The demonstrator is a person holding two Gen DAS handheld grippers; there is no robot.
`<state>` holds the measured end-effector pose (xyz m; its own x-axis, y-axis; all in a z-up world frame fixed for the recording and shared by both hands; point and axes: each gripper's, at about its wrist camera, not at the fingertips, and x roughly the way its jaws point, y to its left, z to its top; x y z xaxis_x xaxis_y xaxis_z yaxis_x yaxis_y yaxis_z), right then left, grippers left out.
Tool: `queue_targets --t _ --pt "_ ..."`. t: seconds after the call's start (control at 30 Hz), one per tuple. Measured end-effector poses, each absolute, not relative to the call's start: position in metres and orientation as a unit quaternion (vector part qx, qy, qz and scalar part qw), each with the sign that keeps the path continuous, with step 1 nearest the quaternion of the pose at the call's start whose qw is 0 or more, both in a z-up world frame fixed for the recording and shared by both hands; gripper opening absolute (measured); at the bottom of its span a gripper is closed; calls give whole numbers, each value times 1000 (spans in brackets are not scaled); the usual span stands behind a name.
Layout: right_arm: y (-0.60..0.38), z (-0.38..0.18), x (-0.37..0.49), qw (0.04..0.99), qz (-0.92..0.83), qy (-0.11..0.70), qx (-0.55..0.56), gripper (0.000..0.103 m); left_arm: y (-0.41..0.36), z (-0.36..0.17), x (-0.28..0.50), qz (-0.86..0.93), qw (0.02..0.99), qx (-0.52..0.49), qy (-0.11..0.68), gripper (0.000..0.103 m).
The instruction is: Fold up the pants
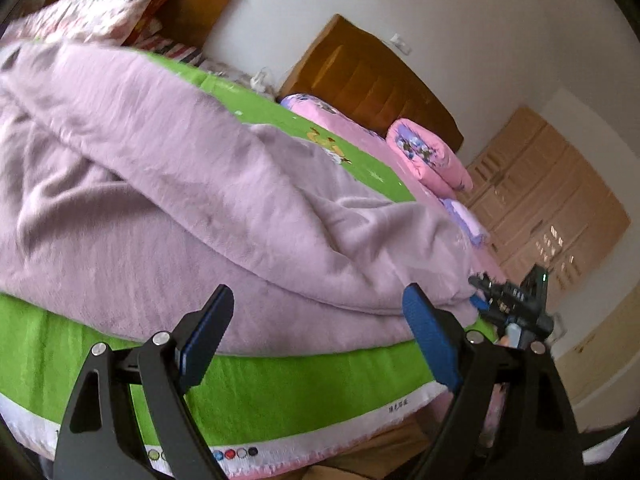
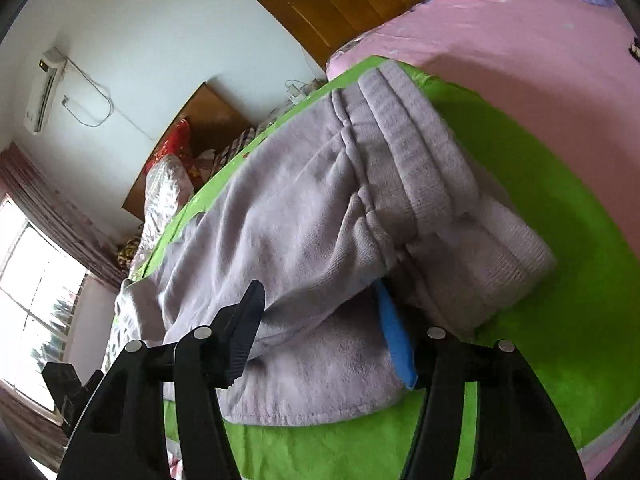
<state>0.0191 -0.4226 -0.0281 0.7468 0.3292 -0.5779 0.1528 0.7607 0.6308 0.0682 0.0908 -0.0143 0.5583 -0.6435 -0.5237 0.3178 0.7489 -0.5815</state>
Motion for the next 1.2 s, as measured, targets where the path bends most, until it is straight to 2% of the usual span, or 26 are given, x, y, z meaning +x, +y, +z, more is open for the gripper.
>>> queue_targets --t 0.23,0.4,0.47,0.53,0.57,0.6,0.63,0.67,0.7,0.77,1.07,1.2 --pt "-426 -36 13 858 33 350 375 49 106 -19 106 -227 835 -280 415 84" --pt "-436 -40 6 853 32 344 391 39 109 -23 132 -186 828 -302 434 65" --pt "-440 -41 4 850 32 339 402 38 114 -28 140 -180 822 -325 433 52" --pt "-438 -42 5 852 26 334 401 38 114 -29 144 -174 822 -335 428 48" --pt "-437 -42 6 855 22 334 397 38 113 -29 146 -174 822 -335 426 41" --pt "-435 -41 7 858 21 332 391 38 112 -30 148 -175 823 -333 426 33" --pt "-432 -40 8 861 18 332 386 35 110 -32 148 -172 826 -327 425 11" --pt "-432 -40 8 864 22 325 384 22 108 -32 148 -170 829 -326 421 8" --pt "-434 -39 6 865 27 317 389 16 109 -33 146 -172 831 -329 413 6" --pt "-435 -30 5 871 35 307 382 13 108 -19 140 -180 849 -315 383 5" --pt "-440 47 1 906 77 231 347 10 113 104 102 -227 914 -231 246 5" --pt "-439 22 -21 900 76 259 341 10 117 86 57 -209 931 -182 239 7"
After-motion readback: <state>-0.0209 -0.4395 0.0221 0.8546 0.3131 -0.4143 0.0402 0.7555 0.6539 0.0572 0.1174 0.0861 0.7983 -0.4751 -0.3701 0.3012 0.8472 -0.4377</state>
